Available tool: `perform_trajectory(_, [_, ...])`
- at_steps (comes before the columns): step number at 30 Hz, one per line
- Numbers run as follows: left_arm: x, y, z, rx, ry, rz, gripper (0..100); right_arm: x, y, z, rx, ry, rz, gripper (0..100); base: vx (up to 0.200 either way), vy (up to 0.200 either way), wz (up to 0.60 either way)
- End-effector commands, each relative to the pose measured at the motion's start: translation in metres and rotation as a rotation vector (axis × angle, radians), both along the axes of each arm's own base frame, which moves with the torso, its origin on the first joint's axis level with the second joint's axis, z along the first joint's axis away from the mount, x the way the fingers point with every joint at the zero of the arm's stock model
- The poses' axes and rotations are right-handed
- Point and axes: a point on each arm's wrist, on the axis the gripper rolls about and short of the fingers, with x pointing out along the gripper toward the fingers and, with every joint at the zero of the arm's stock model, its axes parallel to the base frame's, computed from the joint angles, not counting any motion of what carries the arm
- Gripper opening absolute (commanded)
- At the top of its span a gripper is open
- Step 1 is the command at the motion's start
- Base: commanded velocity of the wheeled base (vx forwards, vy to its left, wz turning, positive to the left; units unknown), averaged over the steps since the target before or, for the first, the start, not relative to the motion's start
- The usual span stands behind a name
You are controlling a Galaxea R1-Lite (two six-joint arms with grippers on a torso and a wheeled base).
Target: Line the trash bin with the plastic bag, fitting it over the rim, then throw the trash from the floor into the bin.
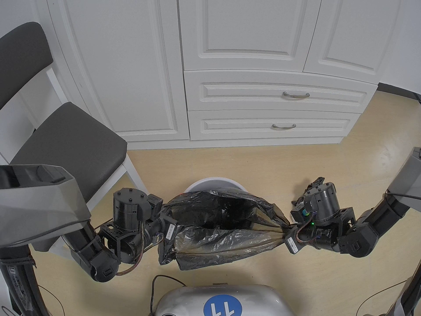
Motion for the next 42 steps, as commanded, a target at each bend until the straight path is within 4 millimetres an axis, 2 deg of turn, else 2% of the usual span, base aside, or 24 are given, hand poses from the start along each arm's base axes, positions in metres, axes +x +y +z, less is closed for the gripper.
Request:
perform_trajectory(1, [-0.008,0.002,0.015,-0.013,-0.024,-0.007,0,-0.009,-0.002,0.004,-0.008,0.0,0.018,0,0.0,0.0,0.0])
perform_trajectory(7, [-0.009,0.0,0.009,0.008,0.012,-0.016,0,-0.012,0.001,-0.008,-0.053,0.038,0.05,0,0.0,0.0,0.0])
perform_trajectory(10, [-0.002,-0.006,-0.013,0.032,0.052,-0.017,0,-0.009,0.011,-0.028,-0.071,0.078,0.067,0,0.0,0.0,0.0])
perform_trajectory(13, [0.009,-0.013,-0.026,0.031,0.048,-0.001,0,0.003,0.019,-0.038,-0.061,0.069,0.051,0,0.0,0.0,0.0])
perform_trajectory(14, [0.016,-0.012,-0.031,0.025,0.035,0.016,0,0.013,0.021,-0.041,-0.011,0.034,0.009,0,0.0,0.0,0.0])
perform_trajectory(19, [0.032,-0.003,-0.028,0.009,0.004,0.069,0,0.038,0.029,-0.039,0.137,-0.075,-0.082,0,0.0,0.0,0.0])
perform_trajectory(25, [0.041,0.003,-0.025,-0.001,-0.018,0.097,0,0.06,0.025,-0.047,0.122,-0.119,-0.165,0,0.0,0.0,0.0])
perform_trajectory(28, [0.05,0.001,-0.023,0.003,-0.053,0.158,0,0.065,0.024,-0.049,0.125,-0.123,-0.175,0,0.0,0.0,0.0])
perform_trajectory(32, [0.062,-0.006,-0.031,0.01,-0.077,0.222,0,0.074,0.028,-0.052,0.164,-0.133,-0.21,0,0.0,0.0,0.0])
perform_trajectory(42, [0.08,-0.017,-0.047,-0.049,-0.125,0.23,0,0.094,0.03,-0.052,0.221,-0.177,-0.288,0,0.0,0.0,0.0])
